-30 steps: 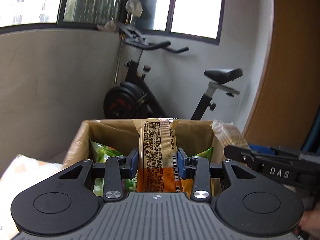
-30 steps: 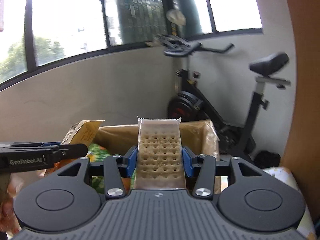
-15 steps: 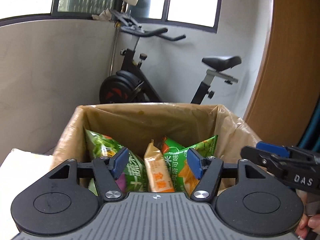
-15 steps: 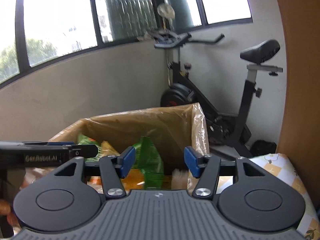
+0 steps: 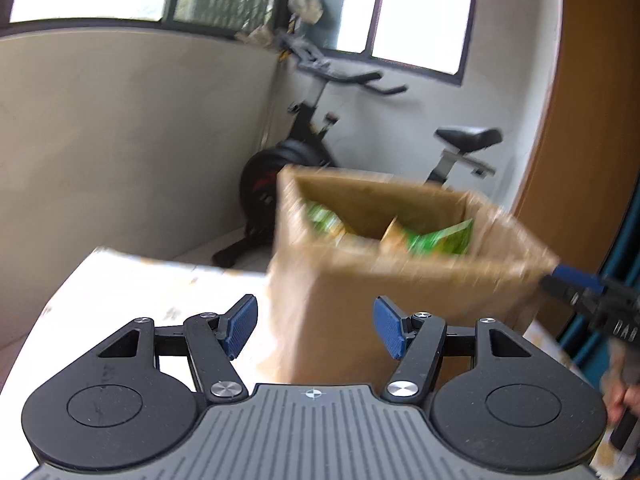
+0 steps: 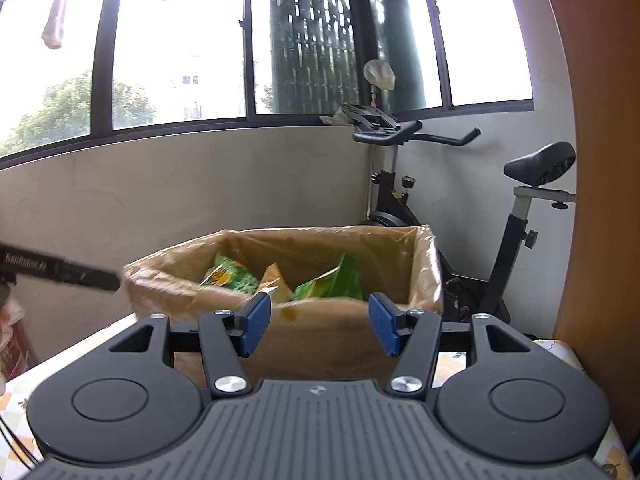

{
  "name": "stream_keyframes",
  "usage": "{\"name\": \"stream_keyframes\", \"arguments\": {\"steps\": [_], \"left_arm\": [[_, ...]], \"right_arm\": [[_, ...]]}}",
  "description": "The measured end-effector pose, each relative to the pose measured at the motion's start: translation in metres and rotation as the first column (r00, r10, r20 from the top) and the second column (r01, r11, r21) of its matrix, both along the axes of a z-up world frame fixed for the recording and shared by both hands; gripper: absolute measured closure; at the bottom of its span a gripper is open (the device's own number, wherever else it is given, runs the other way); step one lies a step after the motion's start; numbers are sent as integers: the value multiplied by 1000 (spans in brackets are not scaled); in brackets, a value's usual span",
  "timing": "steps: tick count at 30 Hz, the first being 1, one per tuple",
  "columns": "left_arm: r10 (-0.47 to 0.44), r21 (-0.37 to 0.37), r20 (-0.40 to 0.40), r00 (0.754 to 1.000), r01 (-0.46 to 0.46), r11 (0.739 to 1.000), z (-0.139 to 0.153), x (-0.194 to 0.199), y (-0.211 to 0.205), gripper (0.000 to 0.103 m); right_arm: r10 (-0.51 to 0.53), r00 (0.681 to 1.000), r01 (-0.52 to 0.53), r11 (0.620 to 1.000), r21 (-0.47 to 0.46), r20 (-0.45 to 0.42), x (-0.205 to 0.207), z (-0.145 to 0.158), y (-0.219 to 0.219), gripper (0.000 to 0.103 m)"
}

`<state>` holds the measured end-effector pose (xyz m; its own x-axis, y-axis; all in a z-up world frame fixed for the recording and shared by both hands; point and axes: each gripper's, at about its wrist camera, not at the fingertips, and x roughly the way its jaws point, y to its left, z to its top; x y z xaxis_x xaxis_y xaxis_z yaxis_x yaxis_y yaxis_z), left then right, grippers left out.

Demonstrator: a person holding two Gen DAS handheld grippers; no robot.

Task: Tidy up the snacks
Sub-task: 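Grasp yellow candy packet with left tool while right tool grasps small clear packet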

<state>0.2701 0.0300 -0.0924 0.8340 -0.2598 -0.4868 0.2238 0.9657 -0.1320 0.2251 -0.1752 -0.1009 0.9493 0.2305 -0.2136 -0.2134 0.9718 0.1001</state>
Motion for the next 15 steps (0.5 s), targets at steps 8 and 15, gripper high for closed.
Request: {"name": "stream_keyframes", "arguments": {"steps": [8, 15], "left_arm": [[178, -80, -279, 944, -207, 975, -73, -43, 42, 37], [279, -165, -511, 813, -412, 896, -117, -69, 46, 37]], "right_arm": [[32, 994, -31, 999, 19, -101, -7, -47, 16, 45], [41, 974, -40, 999, 11, -223, -10, -97, 26, 45]]}}
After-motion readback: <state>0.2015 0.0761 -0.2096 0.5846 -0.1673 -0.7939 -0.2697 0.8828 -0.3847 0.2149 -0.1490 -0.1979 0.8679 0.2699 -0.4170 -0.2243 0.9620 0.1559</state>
